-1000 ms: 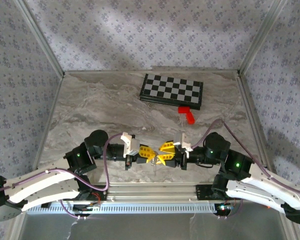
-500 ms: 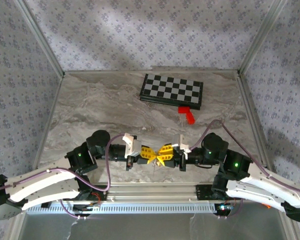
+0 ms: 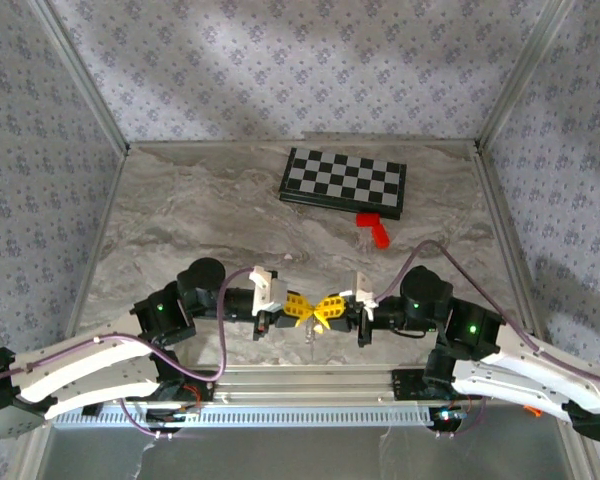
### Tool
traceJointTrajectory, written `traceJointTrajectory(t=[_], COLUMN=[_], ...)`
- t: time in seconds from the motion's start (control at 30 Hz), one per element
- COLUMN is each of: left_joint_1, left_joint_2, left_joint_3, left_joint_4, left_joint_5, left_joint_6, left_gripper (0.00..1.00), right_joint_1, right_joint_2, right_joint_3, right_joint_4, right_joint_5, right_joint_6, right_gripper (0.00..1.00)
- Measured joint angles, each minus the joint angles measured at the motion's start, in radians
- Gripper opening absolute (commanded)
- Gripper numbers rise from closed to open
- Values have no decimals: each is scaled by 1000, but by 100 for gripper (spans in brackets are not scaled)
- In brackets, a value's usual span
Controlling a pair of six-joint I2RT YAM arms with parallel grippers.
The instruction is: Put the keys on the keyring
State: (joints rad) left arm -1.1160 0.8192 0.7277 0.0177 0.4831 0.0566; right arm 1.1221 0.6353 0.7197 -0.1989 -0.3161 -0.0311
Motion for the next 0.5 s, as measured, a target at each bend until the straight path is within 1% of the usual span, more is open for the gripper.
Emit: traceJointTrajectory(t=[0.07, 0.13, 0.3, 0.4, 0.5], left_joint_1=[-4, -6, -8, -8, -8], left_joint_2=[9, 19, 42, 67, 93], left_joint_3=[17, 37, 96, 127, 143], left_joint_4=[-25, -54, -141, -184, -215], left_joint_5=[-17, -33, -71, -88, -91], left_joint_6=[10, 22, 54, 72, 82], left_gripper=[7, 10, 14, 15, 19], right_joint_1=[3, 6, 24, 53, 77], right_joint_2=[0, 1, 7, 23, 49], right_joint_3=[10, 22, 55, 67, 76], right_joint_4=[-21, -43, -122, -154, -175], right_joint_5=[16, 33, 78, 97, 118], right_joint_6=[-9, -15, -35, -48, -63], right_gripper=[0, 0, 0, 0, 0])
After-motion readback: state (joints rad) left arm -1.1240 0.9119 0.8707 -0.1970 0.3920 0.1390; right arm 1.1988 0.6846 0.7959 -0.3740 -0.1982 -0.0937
